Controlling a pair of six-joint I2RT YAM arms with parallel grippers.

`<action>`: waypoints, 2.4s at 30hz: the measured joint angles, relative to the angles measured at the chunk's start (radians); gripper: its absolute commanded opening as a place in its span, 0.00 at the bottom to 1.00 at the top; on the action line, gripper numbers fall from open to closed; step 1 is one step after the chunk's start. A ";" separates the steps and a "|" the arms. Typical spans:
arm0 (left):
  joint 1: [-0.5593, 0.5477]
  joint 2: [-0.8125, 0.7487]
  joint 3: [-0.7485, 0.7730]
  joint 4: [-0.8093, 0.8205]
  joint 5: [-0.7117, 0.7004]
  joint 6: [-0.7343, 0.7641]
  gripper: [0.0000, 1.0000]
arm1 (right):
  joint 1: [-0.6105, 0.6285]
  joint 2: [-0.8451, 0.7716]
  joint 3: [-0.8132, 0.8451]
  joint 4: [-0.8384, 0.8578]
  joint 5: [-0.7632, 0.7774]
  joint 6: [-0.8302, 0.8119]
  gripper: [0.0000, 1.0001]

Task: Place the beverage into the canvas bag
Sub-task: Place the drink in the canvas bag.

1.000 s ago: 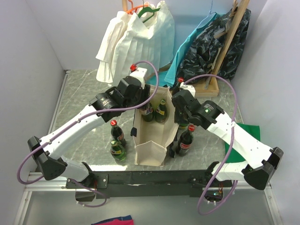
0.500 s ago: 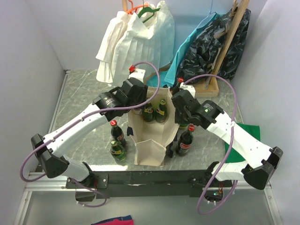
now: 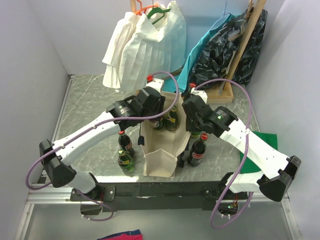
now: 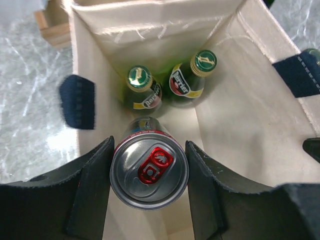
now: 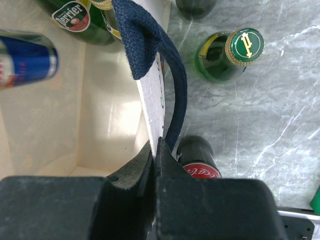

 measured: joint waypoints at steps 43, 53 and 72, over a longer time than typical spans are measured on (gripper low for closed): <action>0.048 0.106 -0.280 0.318 0.058 -0.096 0.01 | 0.000 0.000 0.000 0.000 0.002 -0.013 0.00; 0.050 0.139 -0.306 0.355 0.068 -0.096 0.01 | 0.000 0.001 0.000 0.000 0.003 -0.017 0.00; 0.058 0.171 -0.318 0.395 0.057 -0.119 0.33 | 0.000 0.012 0.005 0.001 0.006 -0.023 0.01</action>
